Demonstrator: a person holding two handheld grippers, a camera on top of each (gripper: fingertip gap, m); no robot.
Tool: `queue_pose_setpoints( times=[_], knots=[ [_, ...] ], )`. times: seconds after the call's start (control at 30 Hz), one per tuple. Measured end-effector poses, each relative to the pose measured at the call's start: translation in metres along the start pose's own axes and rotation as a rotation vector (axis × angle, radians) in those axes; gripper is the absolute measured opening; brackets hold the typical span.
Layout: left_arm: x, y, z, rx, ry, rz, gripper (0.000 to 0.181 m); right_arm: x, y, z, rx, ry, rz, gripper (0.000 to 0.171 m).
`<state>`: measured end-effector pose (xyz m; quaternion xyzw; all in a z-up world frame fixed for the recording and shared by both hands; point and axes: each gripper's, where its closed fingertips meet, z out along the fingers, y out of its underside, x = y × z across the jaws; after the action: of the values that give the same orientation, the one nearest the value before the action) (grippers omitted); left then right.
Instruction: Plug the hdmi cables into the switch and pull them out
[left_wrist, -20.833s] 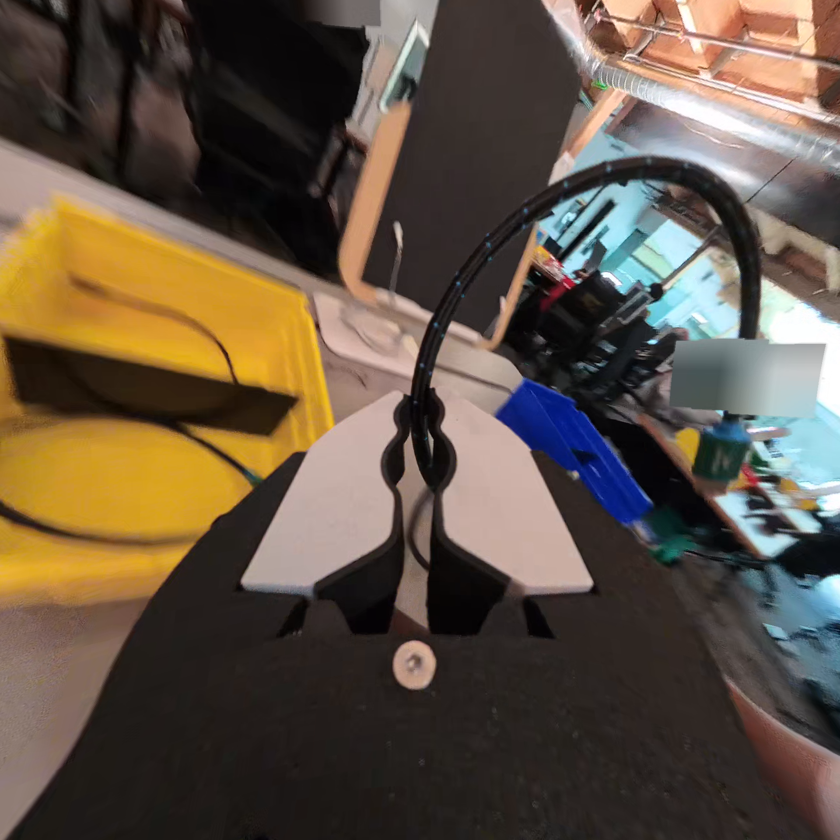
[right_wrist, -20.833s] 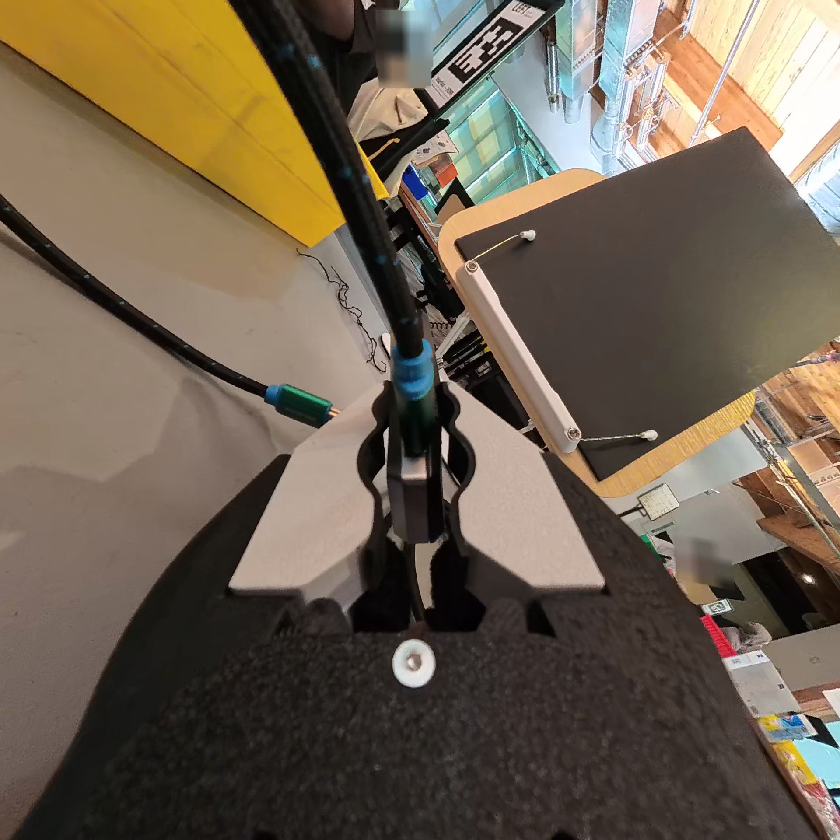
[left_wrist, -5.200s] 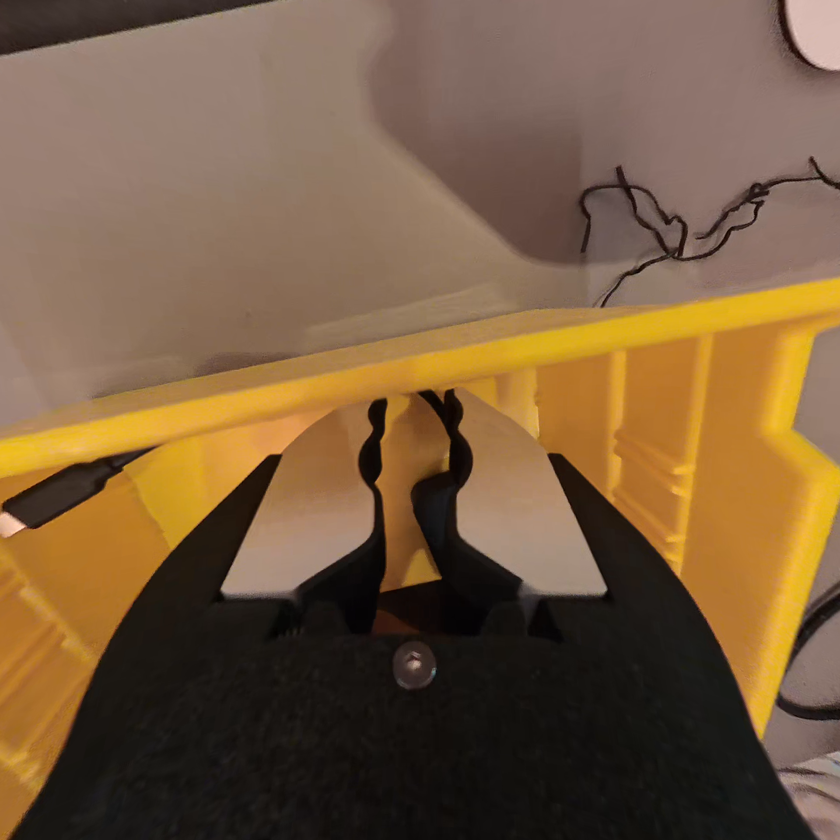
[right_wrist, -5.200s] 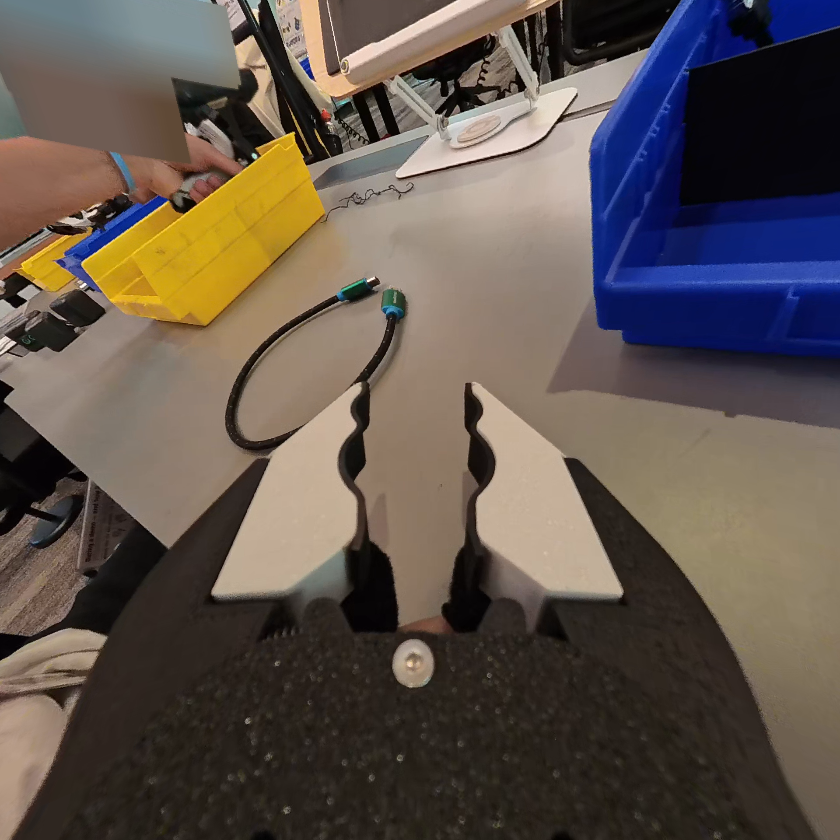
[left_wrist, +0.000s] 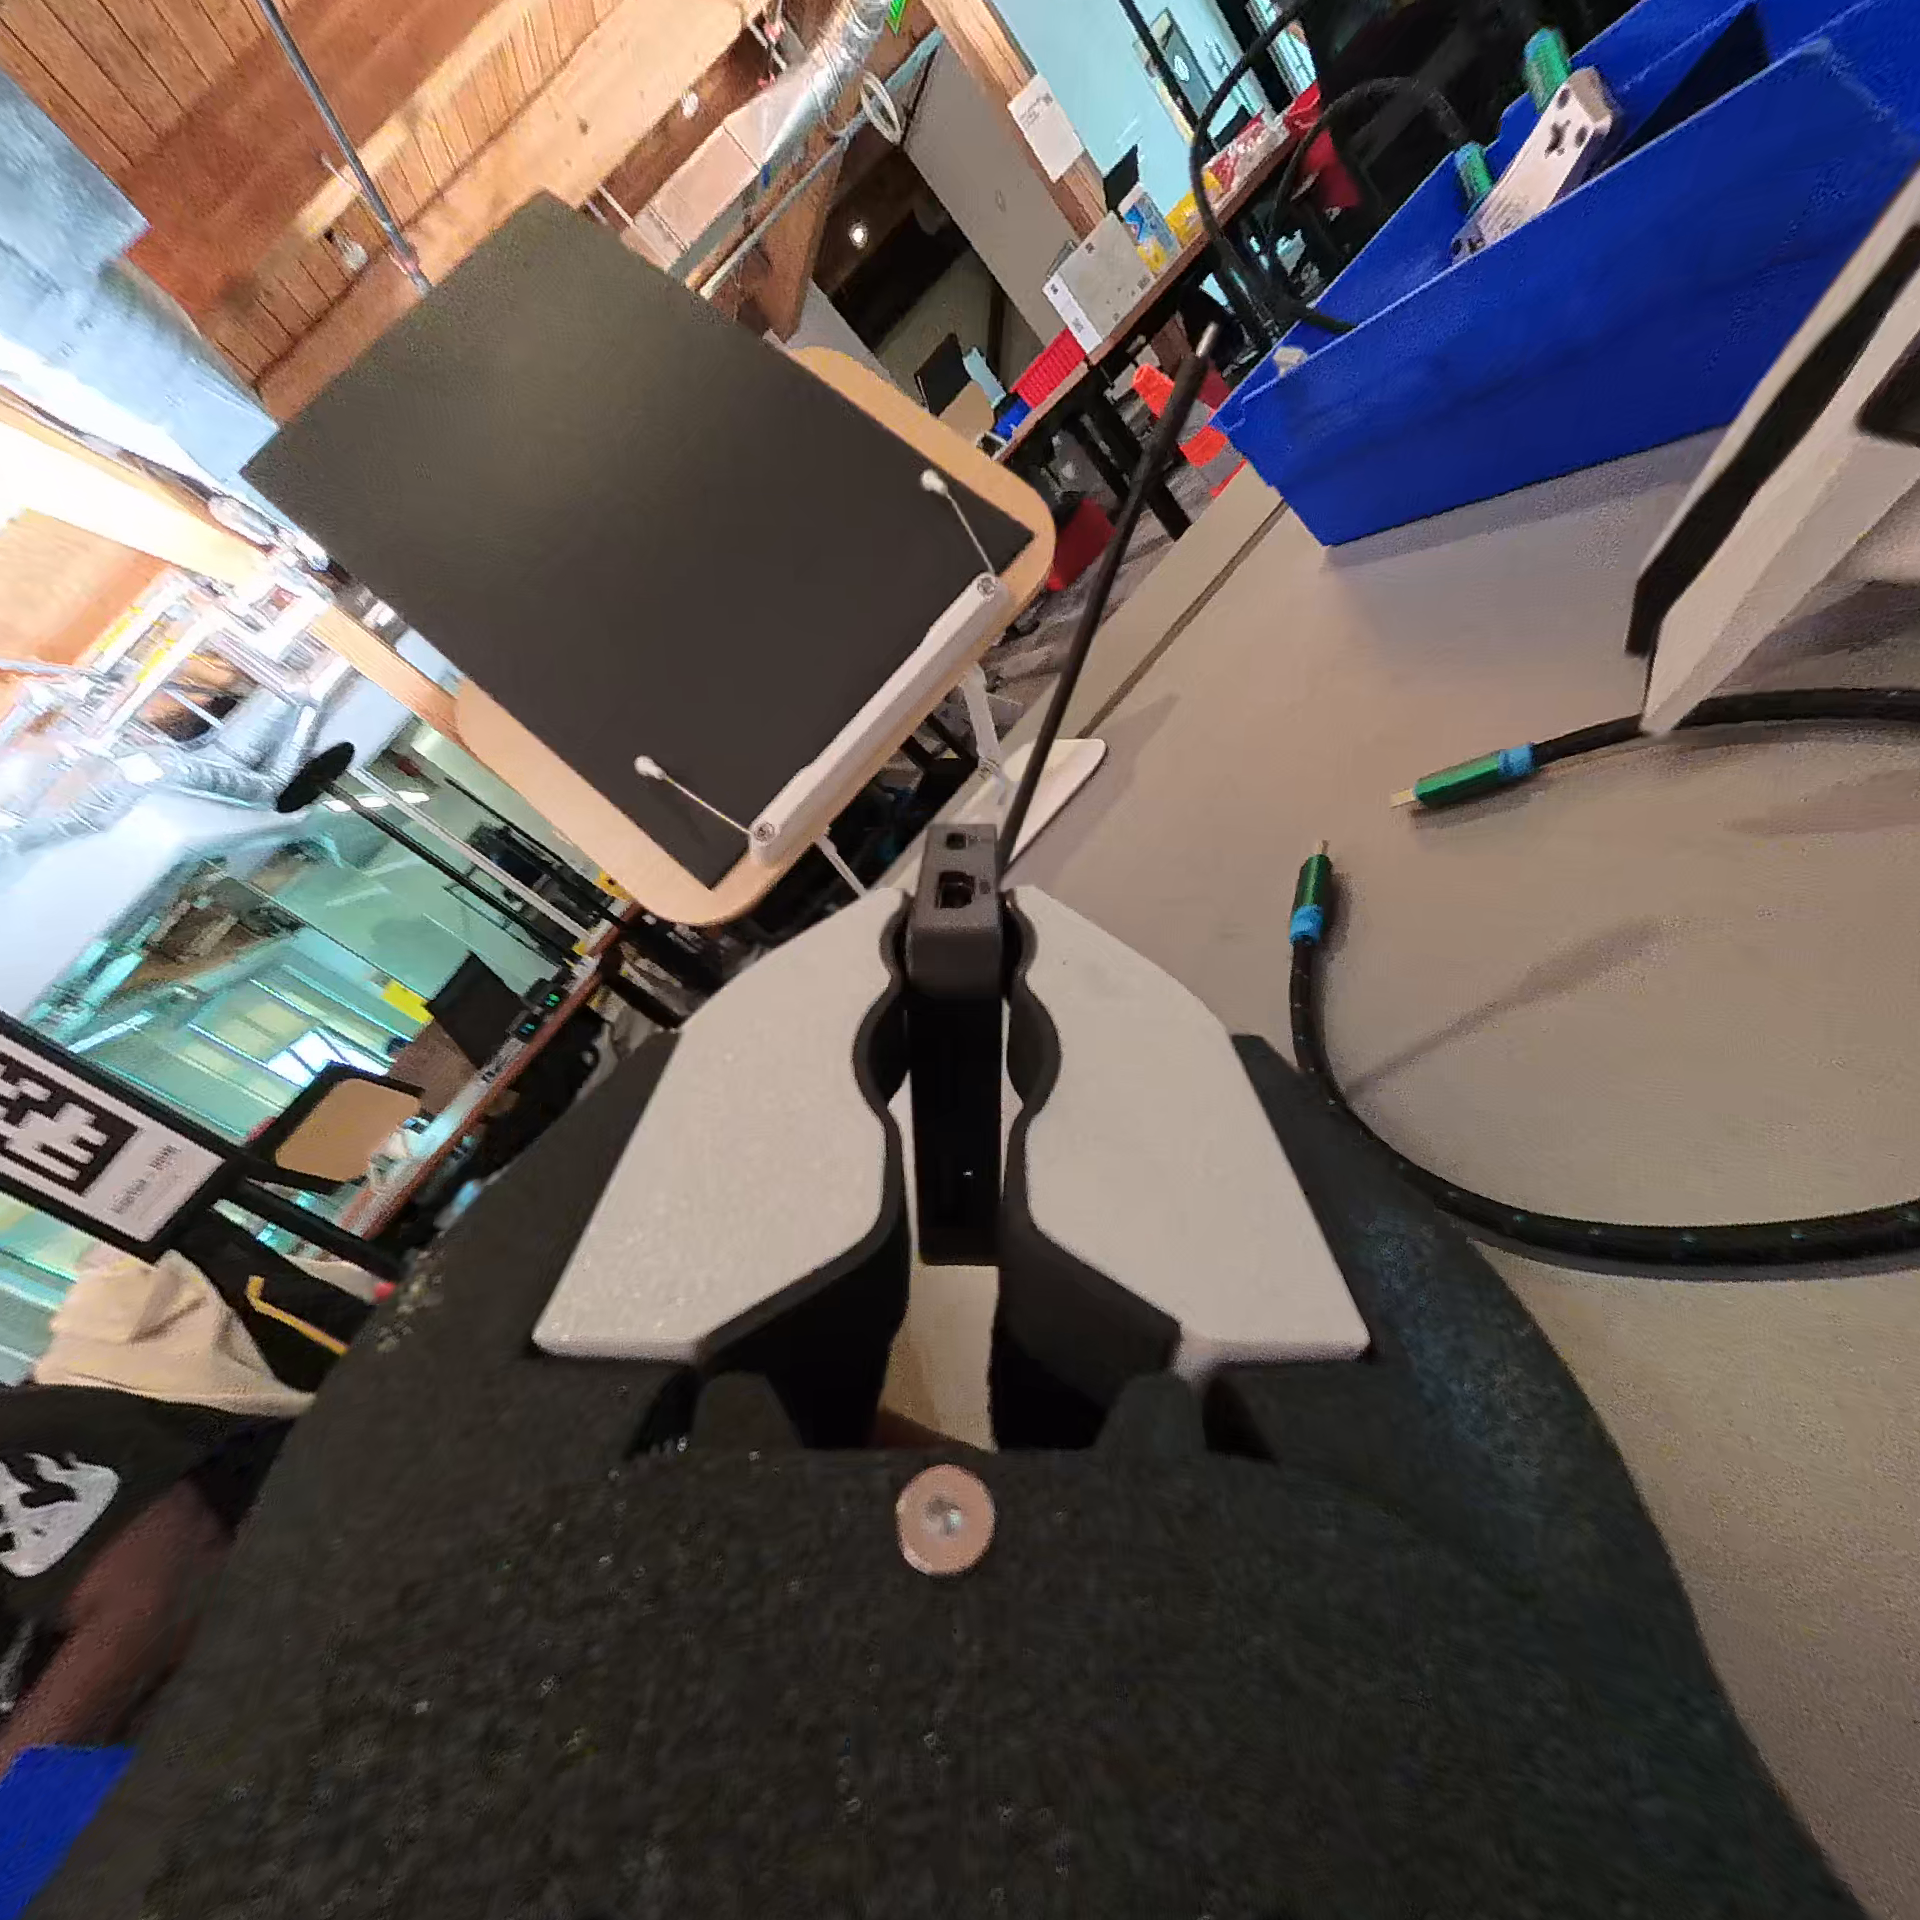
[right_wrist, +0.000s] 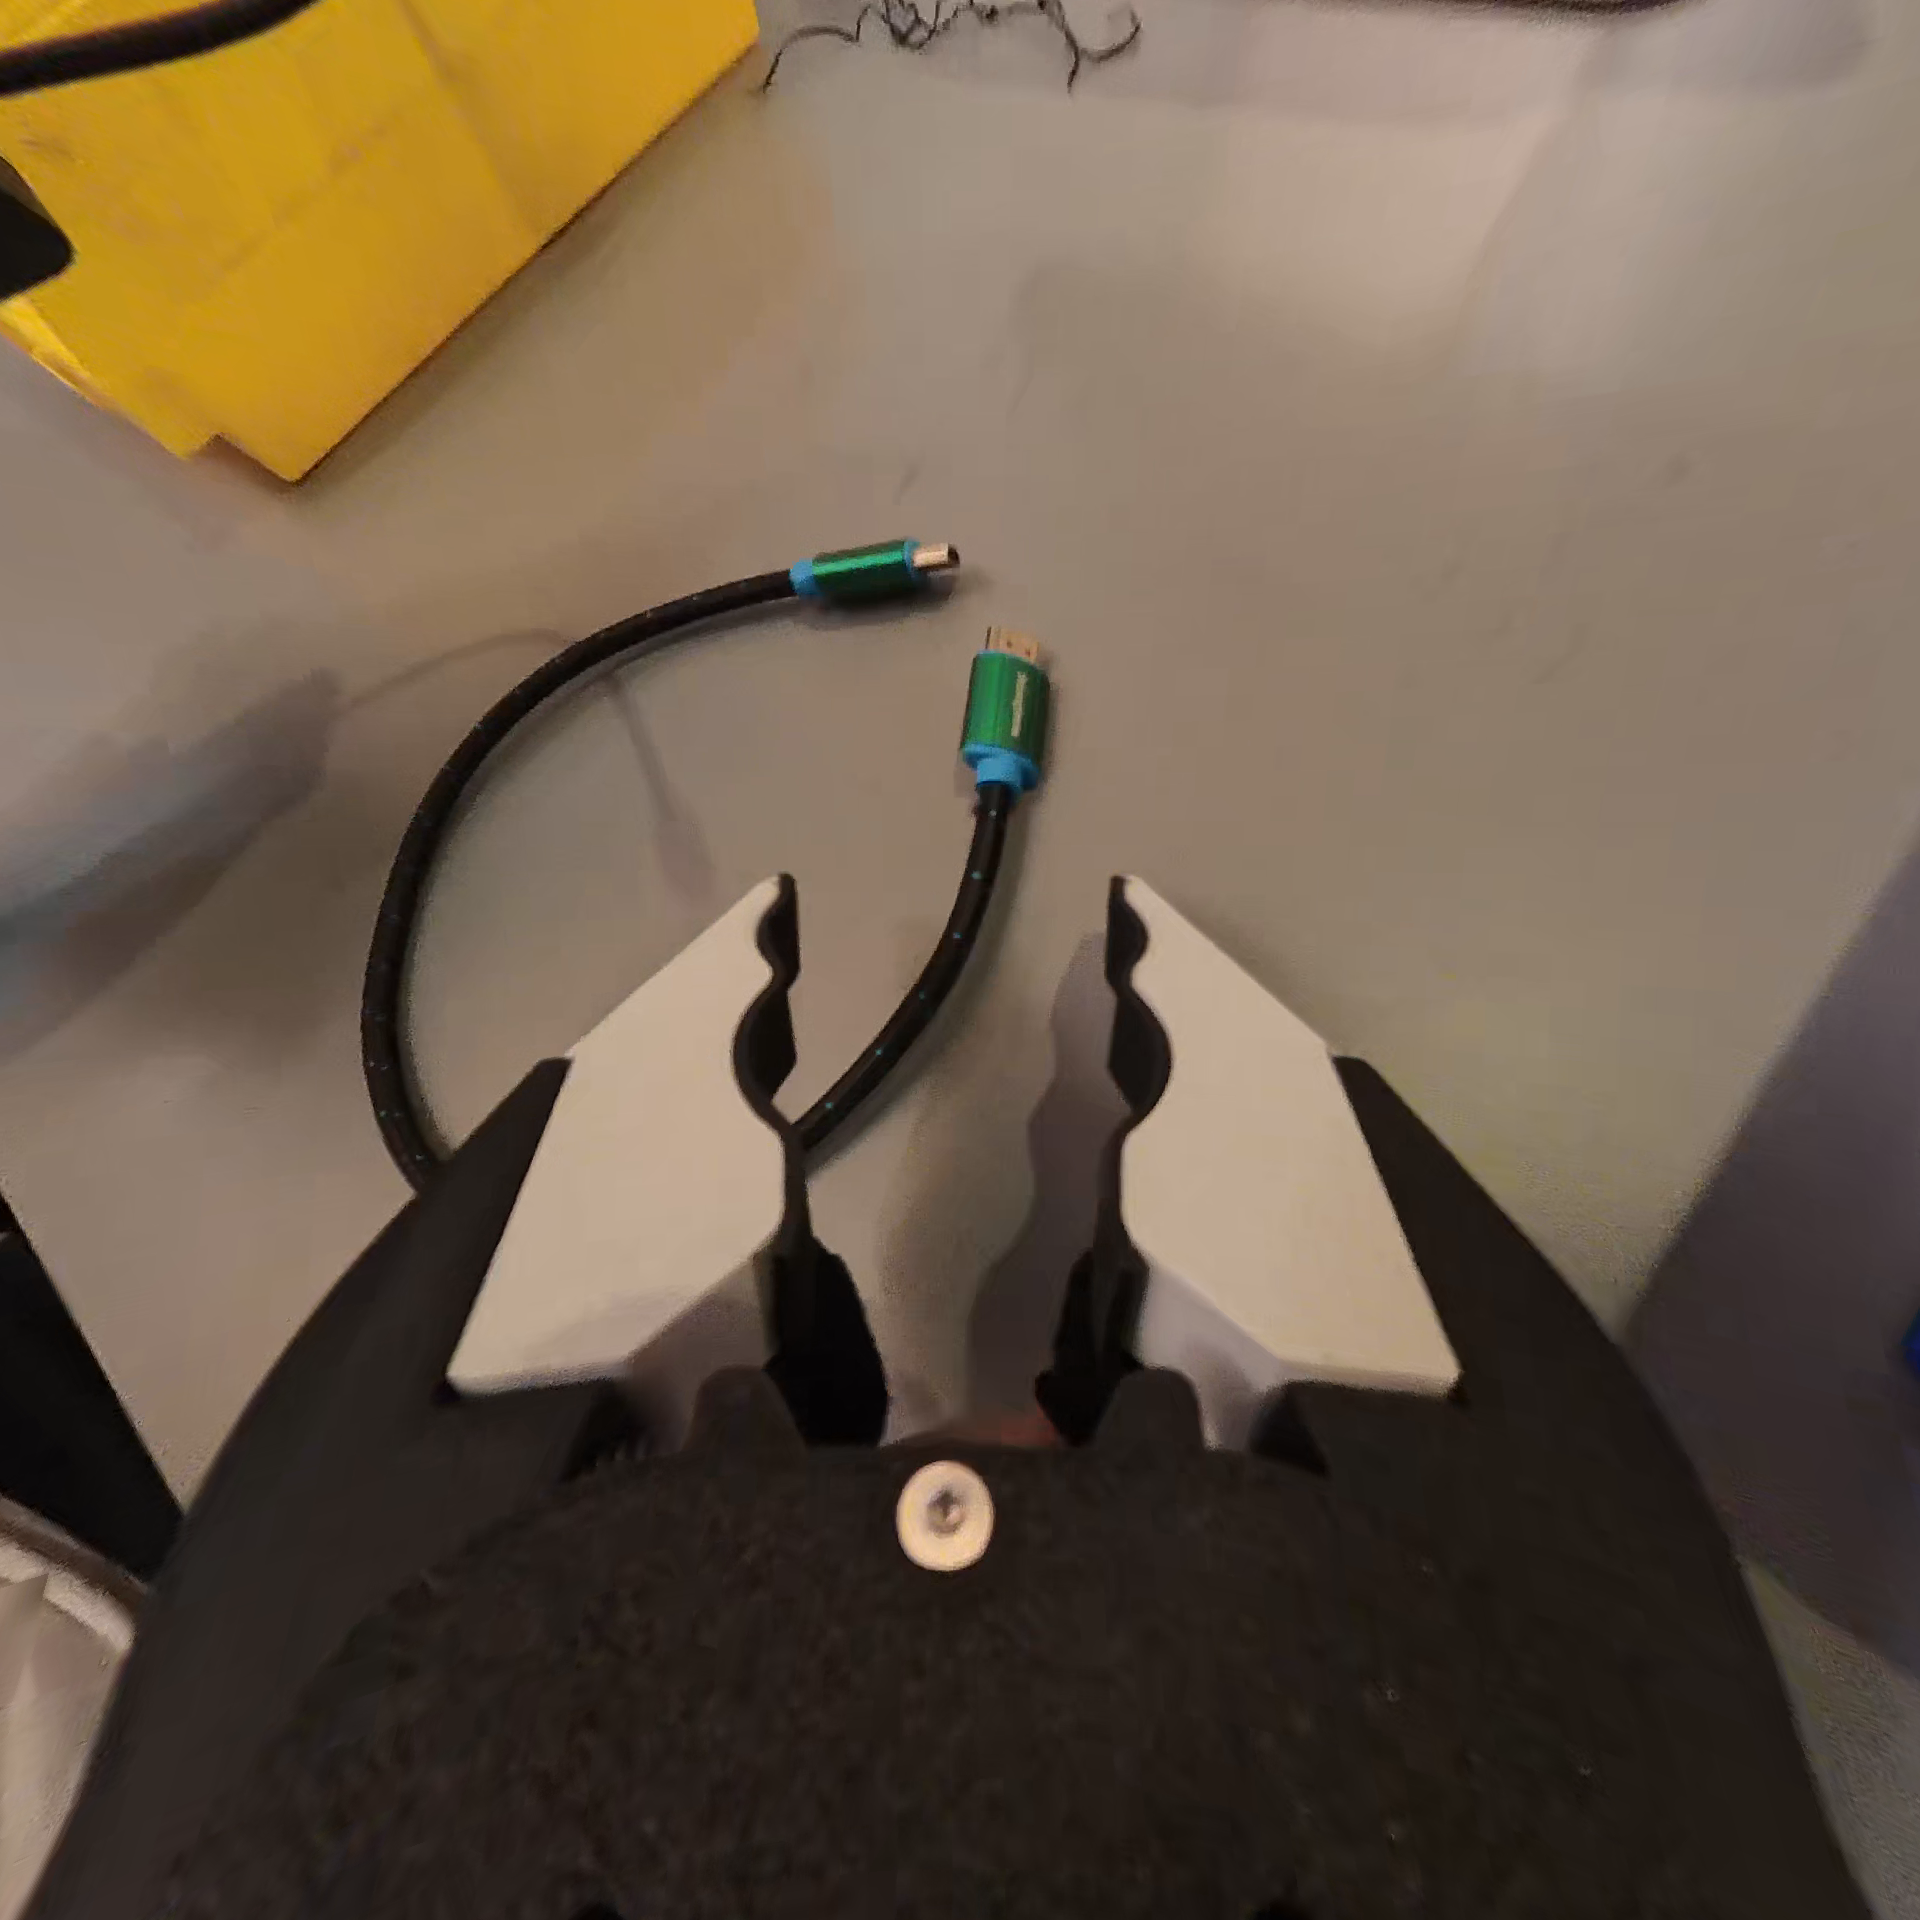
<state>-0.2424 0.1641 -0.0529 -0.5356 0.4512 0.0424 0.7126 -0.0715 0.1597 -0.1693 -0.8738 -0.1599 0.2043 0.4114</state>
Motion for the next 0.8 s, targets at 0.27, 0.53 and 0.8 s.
queue_pose_setpoints(
  times=[0.27, 0.53, 0.8],
  knots=[
    [0.004, 0.010, 0.007, -0.020, 0.013, 0.000, 0.014, 0.004, 0.000, 0.025, -0.060, 0.052, 0.017, 0.043],
    [0.001, 0.017, 0.010, -0.043, 0.007, -0.024, 0.014, 0.006, 0.001, 0.030, -0.095, 0.055, -0.020, 0.005],
    [-0.002, 0.024, 0.011, -0.076, 0.001, -0.039, 0.014, 0.026, -0.057, -0.024, 0.108, 0.176, -0.111, 0.005]
  ],
)
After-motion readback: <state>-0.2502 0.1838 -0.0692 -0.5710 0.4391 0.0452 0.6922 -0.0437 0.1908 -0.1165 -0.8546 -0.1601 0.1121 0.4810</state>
